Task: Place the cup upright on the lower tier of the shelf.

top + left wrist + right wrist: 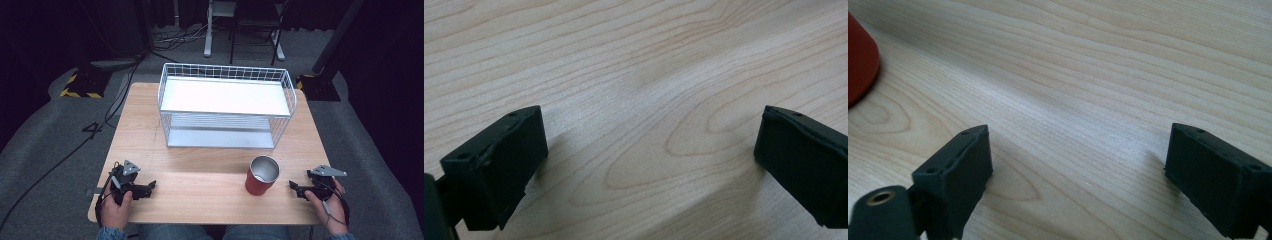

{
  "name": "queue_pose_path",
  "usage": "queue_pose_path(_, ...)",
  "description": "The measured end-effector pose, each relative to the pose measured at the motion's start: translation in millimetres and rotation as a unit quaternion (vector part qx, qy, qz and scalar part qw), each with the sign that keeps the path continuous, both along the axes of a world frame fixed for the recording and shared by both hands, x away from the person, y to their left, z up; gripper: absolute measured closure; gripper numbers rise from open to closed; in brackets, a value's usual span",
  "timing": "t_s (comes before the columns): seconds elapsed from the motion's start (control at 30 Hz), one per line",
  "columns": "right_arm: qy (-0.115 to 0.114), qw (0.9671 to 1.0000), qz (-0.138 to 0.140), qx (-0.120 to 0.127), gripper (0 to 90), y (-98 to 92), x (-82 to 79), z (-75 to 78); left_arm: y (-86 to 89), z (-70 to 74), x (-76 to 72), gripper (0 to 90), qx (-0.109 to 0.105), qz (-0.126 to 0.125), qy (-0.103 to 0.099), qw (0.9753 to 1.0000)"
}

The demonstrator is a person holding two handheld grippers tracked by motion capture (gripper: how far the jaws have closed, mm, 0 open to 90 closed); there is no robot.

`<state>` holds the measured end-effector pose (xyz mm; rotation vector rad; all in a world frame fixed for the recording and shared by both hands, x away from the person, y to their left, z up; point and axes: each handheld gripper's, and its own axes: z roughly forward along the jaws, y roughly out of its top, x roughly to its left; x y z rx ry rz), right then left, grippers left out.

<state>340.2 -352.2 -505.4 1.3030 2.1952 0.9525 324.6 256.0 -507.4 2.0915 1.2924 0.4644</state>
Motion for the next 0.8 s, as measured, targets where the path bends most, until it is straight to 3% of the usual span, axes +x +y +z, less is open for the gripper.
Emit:
queue_pose_path(0.5, 0.002, 0.9999, 0.0, 0.012, 12.1, -1.2, -2.6, 0.3, -0.3, -0.2, 0.1, 0.5, 0.0, 0.001, 0.0, 1.0)
queue_pose_path(0.57, 0.002, 0.9996, 0.004, 0.026, 17.0, -1.7, -3.7, 0.9, -0.3, -0.1, 0.1, 0.5, 0.0, 0.001, 0.0, 1.0)
queue_pose_path(0.67, 0.005, 0.999, 0.004, 0.044, 16.5, -3.0, -5.7, 1.4, -0.4, -0.2, 0.2, 0.5, -0.001, 0.001, 0.0, 1.0)
queue_pose_path(0.8, -0.014, 0.9987, 0.002, 0.049, 16.5, -4.0, -9.9, 4.7, -0.6, 0.1, 0.4, 0.2, 0.001, 0.001, 0.002, 1.0)
